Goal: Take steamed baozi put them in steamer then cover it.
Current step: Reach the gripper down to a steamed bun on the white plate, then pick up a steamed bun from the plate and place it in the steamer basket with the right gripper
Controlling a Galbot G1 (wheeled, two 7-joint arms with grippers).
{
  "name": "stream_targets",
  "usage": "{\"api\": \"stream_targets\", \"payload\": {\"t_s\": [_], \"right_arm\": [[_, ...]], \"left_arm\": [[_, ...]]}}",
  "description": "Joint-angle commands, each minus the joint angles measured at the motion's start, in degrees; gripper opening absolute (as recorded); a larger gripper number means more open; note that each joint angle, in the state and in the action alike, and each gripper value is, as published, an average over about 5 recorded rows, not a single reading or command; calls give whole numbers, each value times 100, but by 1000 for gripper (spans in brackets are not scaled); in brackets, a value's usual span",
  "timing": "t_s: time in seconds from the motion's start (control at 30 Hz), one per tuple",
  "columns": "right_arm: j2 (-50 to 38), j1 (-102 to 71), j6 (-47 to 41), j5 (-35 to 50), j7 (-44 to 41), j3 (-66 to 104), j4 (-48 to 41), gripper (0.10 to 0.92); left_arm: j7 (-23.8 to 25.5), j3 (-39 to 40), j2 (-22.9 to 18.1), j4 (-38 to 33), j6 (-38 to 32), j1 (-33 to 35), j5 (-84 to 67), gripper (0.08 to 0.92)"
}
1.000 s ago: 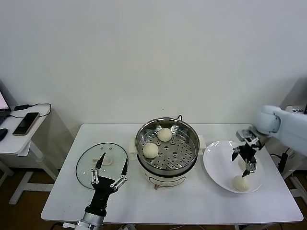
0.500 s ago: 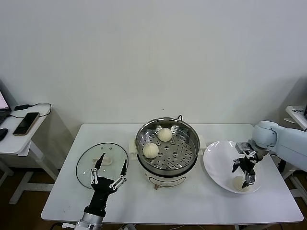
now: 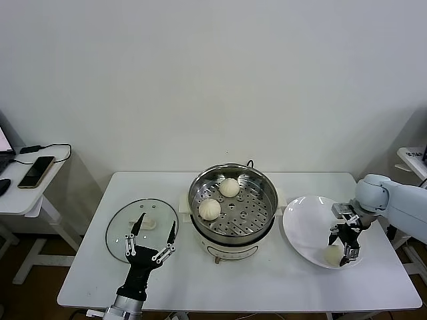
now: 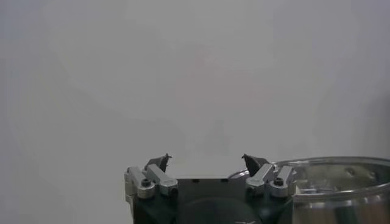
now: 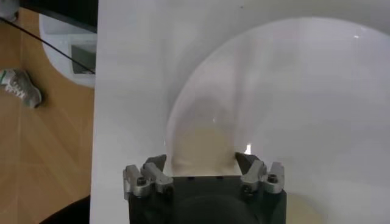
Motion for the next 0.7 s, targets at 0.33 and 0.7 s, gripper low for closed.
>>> {"api": "stream_targets", "payload": {"t_s": [0.33, 0.7], "right_arm": [[-88, 557, 185, -6, -111, 6, 240, 641], [552, 2980, 1509, -10, -399, -603, 791, 637]], "left_arm": [[-10, -19, 32, -55, 14, -24, -26, 823], [-9, 29, 74, -133, 19, -22, -31, 823]]}}
